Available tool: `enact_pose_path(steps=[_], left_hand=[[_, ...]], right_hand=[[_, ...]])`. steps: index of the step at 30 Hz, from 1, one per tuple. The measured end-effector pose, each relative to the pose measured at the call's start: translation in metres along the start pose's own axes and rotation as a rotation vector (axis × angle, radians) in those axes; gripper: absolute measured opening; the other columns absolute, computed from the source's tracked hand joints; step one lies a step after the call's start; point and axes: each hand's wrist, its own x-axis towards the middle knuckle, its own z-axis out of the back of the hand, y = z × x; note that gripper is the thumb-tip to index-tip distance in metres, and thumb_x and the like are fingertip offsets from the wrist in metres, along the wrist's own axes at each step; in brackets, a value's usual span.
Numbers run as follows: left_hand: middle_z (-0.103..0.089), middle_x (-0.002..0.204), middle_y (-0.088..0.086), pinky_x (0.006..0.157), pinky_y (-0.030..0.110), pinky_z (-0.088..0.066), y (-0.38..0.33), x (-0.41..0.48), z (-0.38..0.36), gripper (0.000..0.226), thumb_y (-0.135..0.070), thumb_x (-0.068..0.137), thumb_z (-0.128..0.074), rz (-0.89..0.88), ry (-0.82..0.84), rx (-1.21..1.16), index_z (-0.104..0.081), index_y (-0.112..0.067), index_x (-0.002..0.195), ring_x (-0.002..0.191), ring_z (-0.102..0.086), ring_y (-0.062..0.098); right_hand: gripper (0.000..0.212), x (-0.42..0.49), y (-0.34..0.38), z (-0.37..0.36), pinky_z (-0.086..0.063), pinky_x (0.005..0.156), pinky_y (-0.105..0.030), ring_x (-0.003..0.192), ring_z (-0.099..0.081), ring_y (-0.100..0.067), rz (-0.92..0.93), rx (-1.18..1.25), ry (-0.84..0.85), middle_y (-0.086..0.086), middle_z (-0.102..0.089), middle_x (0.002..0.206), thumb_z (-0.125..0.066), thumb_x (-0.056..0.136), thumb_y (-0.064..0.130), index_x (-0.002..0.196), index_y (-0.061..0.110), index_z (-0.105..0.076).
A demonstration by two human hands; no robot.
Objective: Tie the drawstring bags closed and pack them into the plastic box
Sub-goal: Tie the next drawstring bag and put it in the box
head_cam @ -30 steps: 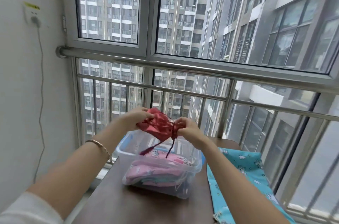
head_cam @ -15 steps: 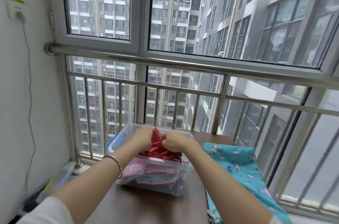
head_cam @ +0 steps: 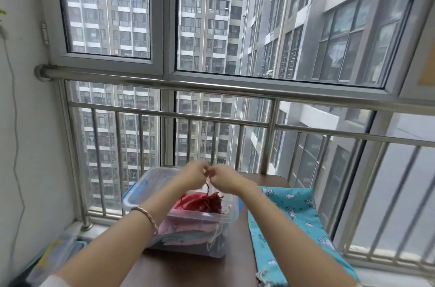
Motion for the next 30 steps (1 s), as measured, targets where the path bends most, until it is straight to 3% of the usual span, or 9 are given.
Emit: enact_pose_path(steps=[3, 7, 10, 13, 17, 20, 22, 25, 30], left_hand=[[-0.065, 0.093, 0.001, 0.081, 0.036, -0.054, -0.049, -0.003, 0.0, 0.017, -0.005, 0.086, -0.051, -0.145, -0.17, -0.008, -0.063, -0.016, 0.094, 0.088, -0.061, 0.019], [-0.055, 0.075, -0.005, 0.058, 0.023, -0.038, -0.106, -0.017, -0.029, 0.02, -0.005, 0.088, -0.048, -0.254, -0.155, -0.006, -0.049, -0.02, 0.074, 0.07, -0.053, 0.013], [-0.054, 0.073, -0.003, 0.056, 0.025, -0.034, -0.131, -0.028, -0.06, 0.018, -0.006, 0.086, -0.05, -0.312, -0.073, -0.004, -0.047, -0.017, 0.071, 0.073, -0.054, 0.019], [-0.062, 0.089, 0.009, 0.063, 0.031, -0.041, -0.147, -0.041, -0.102, 0.004, -0.008, 0.087, -0.049, -0.356, 0.047, 0.029, -0.049, -0.012, 0.086, 0.086, -0.059, 0.028], [-0.059, 0.116, 0.014, 0.076, 0.038, -0.048, -0.144, -0.058, -0.146, 0.036, -0.02, 0.091, -0.057, -0.314, 0.279, 0.249, -0.043, -0.004, 0.122, 0.096, -0.058, 0.029], [-0.057, 0.1, 0.003, 0.075, 0.035, -0.047, -0.131, -0.075, -0.168, 0.044, -0.041, 0.088, -0.061, -0.291, 0.443, 0.527, -0.054, -0.007, 0.115, 0.091, -0.054, 0.025], [-0.052, 0.082, 0.002, 0.07, 0.033, -0.045, -0.121, -0.083, -0.179, 0.046, -0.051, 0.082, -0.065, -0.258, 0.542, 0.609, -0.055, -0.009, 0.099, 0.082, -0.051, 0.025], [-0.048, 0.07, 0.001, 0.069, 0.035, -0.047, -0.11, -0.089, -0.186, 0.042, -0.043, 0.08, -0.071, -0.259, 0.531, 0.585, -0.047, -0.009, 0.087, 0.073, -0.052, 0.025], [-0.073, 0.093, 0.014, 0.053, 0.024, -0.05, -0.111, -0.074, -0.168, 0.018, -0.014, 0.084, -0.065, -0.211, 0.532, 0.466, -0.062, 0.0, 0.094, 0.056, -0.058, 0.018]], right_hand=[[0.04, -0.02, -0.021, 0.034, -0.05, 0.097, -0.041, 0.108, -0.062, -0.023, -0.014, 0.053, -0.164, -0.007, -0.067, 0.12, -0.04, 0.088, 0.005, 0.117, 0.013, -0.067], [0.038, -0.067, -0.055, 0.055, -0.053, 0.09, -0.041, 0.098, -0.064, -0.023, -0.086, 0.069, -0.247, -0.009, -0.07, 0.111, -0.041, 0.085, 0.001, 0.111, 0.009, -0.068], [0.035, -0.105, -0.084, 0.051, -0.055, 0.077, -0.038, 0.081, -0.063, -0.021, -0.167, 0.045, -0.248, -0.013, -0.069, 0.107, -0.042, 0.085, 0.0, 0.108, 0.006, -0.067], [0.039, -0.147, -0.115, 0.035, -0.055, 0.088, -0.043, 0.095, -0.066, -0.026, -0.243, 0.034, -0.213, -0.009, -0.07, 0.112, -0.04, 0.086, -0.002, 0.111, 0.009, -0.068], [0.043, -0.185, -0.151, 0.01, -0.055, 0.086, -0.037, 0.098, -0.065, -0.023, -0.369, 0.008, -0.086, -0.006, -0.07, 0.111, -0.039, 0.083, 0.0, 0.107, 0.016, -0.071], [0.043, -0.209, -0.172, -0.004, -0.046, 0.058, -0.022, 0.071, -0.057, -0.013, -0.477, -0.051, 0.021, 0.001, -0.061, 0.08, -0.042, 0.081, -0.002, 0.111, 0.012, -0.07], [0.041, -0.22, -0.183, -0.012, -0.046, 0.06, -0.021, 0.077, -0.054, -0.015, -0.563, -0.164, 0.148, 0.0, -0.055, 0.088, -0.057, 0.077, 0.006, 0.115, 0.018, -0.067], [0.043, -0.225, -0.201, -0.025, -0.052, 0.084, -0.037, 0.102, -0.055, -0.027, -0.635, -0.361, 0.223, -0.008, -0.049, 0.116, -0.062, 0.071, 0.01, 0.113, 0.018, -0.057], [0.029, -0.222, -0.203, -0.024, -0.046, 0.071, -0.036, 0.089, -0.055, -0.027, -0.608, -0.459, 0.122, -0.011, -0.058, 0.103, -0.048, 0.084, 0.002, 0.111, 0.011, -0.054]])
